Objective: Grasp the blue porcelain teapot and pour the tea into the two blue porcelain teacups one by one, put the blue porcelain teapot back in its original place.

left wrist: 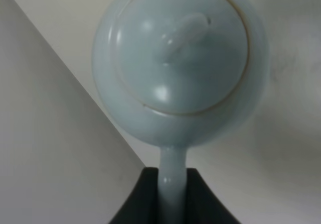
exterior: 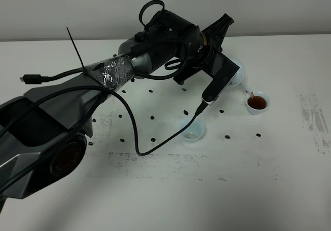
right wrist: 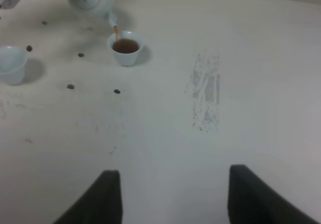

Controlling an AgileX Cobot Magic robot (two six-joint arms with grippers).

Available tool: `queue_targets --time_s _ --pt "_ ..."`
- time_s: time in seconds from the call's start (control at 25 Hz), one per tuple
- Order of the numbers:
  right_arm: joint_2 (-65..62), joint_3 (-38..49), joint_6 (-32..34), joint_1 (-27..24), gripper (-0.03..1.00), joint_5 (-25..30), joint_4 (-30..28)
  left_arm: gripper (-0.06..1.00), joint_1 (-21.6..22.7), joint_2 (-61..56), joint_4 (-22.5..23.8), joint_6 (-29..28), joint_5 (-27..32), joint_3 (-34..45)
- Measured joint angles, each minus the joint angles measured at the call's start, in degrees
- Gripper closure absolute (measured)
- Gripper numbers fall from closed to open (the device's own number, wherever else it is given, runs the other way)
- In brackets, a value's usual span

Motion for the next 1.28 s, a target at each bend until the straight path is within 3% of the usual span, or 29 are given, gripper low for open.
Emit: queue_targets --time_s 0.64,0.96,1.28 --pt "0.0 0.0 0.0 0.0 0.51 0.0 0.0 0.88 0.0 0.0 -0.1 -2.1 0.3 0.0" --pt "0.0 0.0 0.0 0.0 0.51 0.0 0.0 0.88 0.0 0.0 -4.0 -3.4 0.3 0.0" --pt "0.0 0.0 0.0 0.0 0.51 0.0 0.0 0.88 0.0 0.0 -4.4 -11.0 0.4 0.0"
